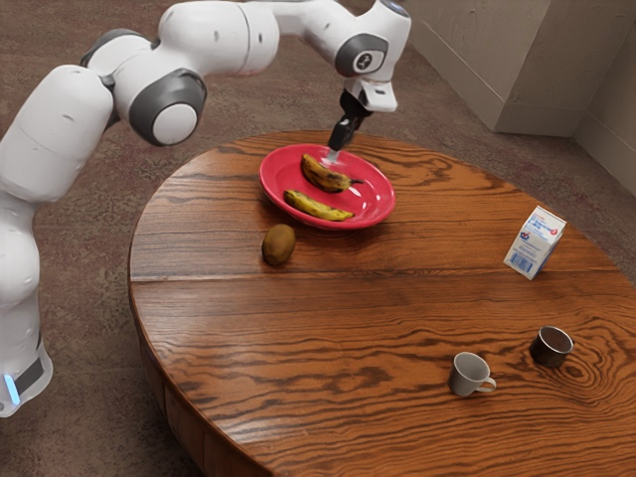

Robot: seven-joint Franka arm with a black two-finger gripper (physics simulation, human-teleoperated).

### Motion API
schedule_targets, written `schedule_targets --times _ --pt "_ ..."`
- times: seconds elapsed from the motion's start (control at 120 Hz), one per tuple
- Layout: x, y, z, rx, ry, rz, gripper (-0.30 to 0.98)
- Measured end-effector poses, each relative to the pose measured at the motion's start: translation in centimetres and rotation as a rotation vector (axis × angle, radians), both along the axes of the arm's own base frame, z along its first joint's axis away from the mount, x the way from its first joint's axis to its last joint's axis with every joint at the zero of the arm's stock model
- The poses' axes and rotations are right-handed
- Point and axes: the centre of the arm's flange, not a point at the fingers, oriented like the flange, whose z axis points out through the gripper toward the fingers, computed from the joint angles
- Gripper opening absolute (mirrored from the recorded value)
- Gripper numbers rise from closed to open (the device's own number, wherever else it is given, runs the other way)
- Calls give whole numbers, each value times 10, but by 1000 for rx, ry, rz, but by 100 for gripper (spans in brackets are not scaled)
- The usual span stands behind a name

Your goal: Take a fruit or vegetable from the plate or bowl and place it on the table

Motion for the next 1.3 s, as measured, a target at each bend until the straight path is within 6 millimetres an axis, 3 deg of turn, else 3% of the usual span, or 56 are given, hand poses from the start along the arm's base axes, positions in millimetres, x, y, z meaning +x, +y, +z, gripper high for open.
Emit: schedule_targets --times 0.133,0.375,0.667,1.3 --pt "-1 7 -10 -20 11 -6 68" --pt "-1 -7 -22 -67 53 -46 68" --pt "-10 2 -35 -93 99 -47 68" --pt "-8 6 -65 -108 148 -62 67"
